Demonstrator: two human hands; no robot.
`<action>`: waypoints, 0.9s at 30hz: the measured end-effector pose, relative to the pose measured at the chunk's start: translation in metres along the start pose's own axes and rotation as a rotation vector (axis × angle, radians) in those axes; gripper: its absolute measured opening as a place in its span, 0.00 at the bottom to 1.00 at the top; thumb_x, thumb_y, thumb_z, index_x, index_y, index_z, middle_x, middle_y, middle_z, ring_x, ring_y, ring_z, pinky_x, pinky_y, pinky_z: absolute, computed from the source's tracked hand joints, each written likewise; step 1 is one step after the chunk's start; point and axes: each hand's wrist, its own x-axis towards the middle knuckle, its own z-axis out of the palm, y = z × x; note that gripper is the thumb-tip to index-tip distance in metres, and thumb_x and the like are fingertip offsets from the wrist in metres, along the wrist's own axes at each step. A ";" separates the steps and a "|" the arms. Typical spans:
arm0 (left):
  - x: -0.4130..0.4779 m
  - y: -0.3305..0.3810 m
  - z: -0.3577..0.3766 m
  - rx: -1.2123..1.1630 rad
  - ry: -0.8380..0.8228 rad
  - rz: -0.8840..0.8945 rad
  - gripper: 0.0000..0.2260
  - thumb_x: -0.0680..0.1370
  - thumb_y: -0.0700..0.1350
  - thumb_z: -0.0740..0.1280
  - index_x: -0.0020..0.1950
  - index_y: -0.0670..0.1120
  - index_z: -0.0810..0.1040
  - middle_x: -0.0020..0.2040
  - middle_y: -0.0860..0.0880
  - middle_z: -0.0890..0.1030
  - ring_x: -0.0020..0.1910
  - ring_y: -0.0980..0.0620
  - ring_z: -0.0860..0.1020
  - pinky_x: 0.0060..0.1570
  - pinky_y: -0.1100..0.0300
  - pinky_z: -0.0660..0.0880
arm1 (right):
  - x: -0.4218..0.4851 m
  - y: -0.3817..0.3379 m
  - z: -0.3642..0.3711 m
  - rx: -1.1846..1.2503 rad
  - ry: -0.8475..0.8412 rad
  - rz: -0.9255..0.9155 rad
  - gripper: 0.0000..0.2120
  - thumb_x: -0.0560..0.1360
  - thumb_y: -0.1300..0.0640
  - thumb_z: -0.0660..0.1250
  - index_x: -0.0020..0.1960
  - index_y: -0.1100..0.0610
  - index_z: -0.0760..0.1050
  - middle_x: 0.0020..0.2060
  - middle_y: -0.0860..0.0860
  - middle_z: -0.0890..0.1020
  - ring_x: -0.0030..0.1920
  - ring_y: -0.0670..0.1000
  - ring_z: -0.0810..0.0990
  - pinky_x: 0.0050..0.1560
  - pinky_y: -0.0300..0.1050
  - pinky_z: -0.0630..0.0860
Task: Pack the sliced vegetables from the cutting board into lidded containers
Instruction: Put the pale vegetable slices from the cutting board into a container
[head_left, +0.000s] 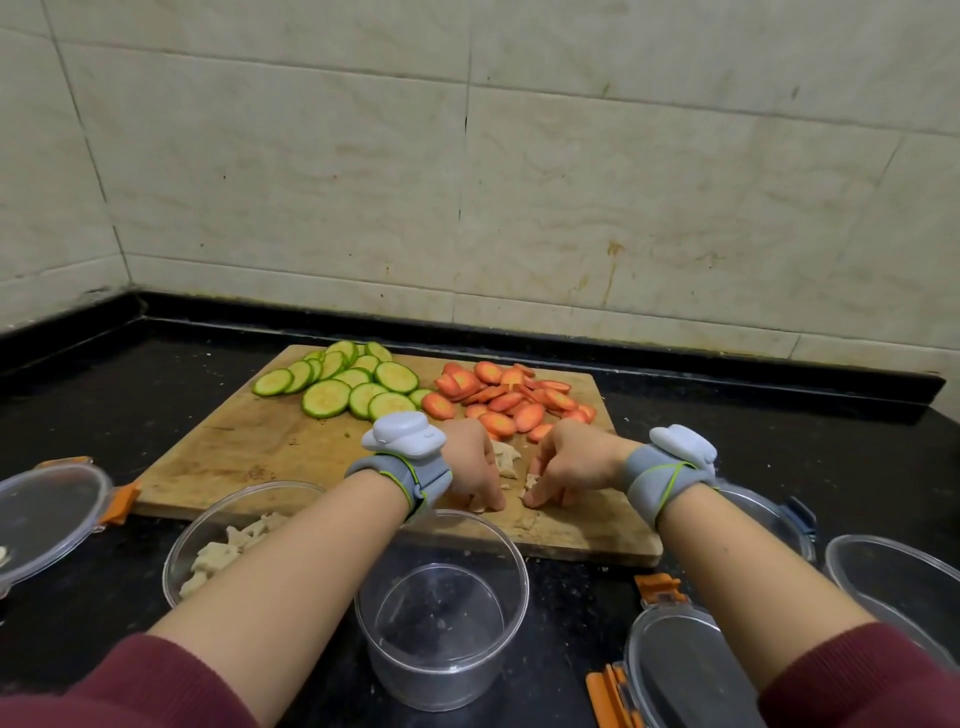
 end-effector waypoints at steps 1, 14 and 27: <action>-0.001 0.001 0.001 -0.003 0.004 0.008 0.12 0.65 0.47 0.78 0.44 0.44 0.84 0.31 0.51 0.79 0.35 0.51 0.76 0.38 0.59 0.73 | 0.000 0.000 0.000 -0.021 0.002 0.000 0.11 0.67 0.62 0.77 0.43 0.61 0.75 0.31 0.53 0.77 0.29 0.48 0.76 0.28 0.35 0.76; -0.033 -0.015 -0.014 -0.156 0.237 0.067 0.07 0.65 0.40 0.76 0.38 0.47 0.80 0.32 0.47 0.81 0.29 0.52 0.79 0.30 0.67 0.75 | -0.020 -0.011 0.009 -0.119 0.159 -0.163 0.12 0.69 0.58 0.74 0.32 0.57 0.73 0.27 0.49 0.73 0.26 0.44 0.70 0.28 0.36 0.67; -0.112 -0.079 -0.058 -0.563 0.468 -0.041 0.08 0.68 0.39 0.76 0.43 0.42 0.79 0.32 0.43 0.81 0.31 0.50 0.76 0.39 0.57 0.75 | -0.032 -0.098 0.041 0.128 0.054 -0.453 0.13 0.66 0.58 0.78 0.45 0.65 0.79 0.31 0.52 0.79 0.30 0.46 0.75 0.29 0.36 0.70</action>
